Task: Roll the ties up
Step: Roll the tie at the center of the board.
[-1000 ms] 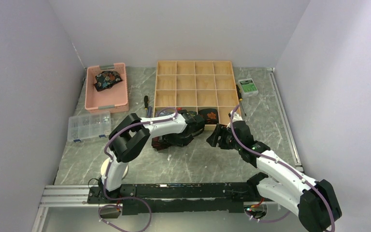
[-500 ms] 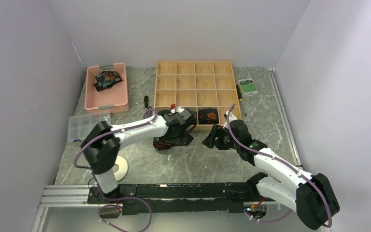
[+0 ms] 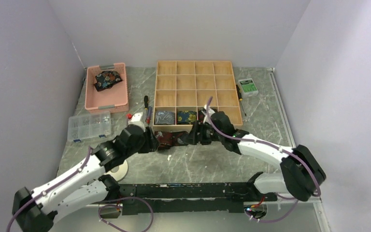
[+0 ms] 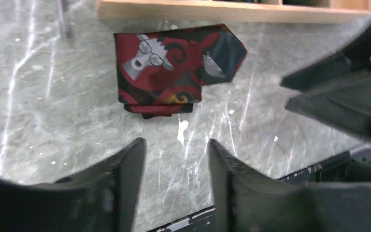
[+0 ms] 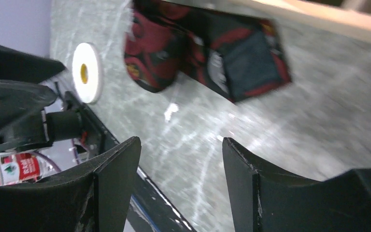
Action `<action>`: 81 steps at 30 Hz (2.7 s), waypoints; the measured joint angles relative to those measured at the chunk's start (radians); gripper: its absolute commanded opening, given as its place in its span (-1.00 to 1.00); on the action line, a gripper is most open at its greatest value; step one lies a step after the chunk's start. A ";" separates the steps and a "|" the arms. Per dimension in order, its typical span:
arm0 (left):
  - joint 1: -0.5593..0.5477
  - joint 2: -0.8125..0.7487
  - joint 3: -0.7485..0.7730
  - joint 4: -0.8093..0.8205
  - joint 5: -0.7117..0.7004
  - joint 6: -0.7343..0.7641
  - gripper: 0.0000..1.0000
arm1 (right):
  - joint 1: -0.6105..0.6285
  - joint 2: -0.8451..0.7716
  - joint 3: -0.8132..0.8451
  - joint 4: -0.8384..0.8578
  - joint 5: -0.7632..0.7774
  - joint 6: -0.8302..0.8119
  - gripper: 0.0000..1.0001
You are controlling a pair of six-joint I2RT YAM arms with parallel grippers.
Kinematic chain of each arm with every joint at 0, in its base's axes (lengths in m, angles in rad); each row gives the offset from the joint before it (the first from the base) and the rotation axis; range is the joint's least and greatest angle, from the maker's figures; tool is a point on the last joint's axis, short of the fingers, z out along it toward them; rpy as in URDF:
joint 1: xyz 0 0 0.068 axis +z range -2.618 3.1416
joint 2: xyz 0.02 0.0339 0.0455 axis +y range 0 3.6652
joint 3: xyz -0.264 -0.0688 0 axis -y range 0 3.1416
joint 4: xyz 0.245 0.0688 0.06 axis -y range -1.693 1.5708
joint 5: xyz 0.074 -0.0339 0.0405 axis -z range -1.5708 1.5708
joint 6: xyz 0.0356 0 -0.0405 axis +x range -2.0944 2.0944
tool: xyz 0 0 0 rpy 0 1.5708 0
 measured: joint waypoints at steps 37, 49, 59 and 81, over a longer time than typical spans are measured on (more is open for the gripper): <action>0.146 0.327 -0.304 0.579 0.336 0.081 -0.95 | 0.134 0.584 0.422 0.085 -0.020 0.059 0.11; 0.169 0.393 -0.290 0.670 0.330 0.094 -0.94 | 0.135 0.584 0.422 0.072 0.014 0.074 0.21; 0.170 0.465 -0.288 0.791 0.349 0.086 -0.94 | 0.135 0.490 0.393 0.040 0.112 0.108 0.29; 0.170 0.217 -0.367 0.673 0.385 0.085 -0.94 | 0.179 0.269 0.020 0.074 0.196 0.052 -0.46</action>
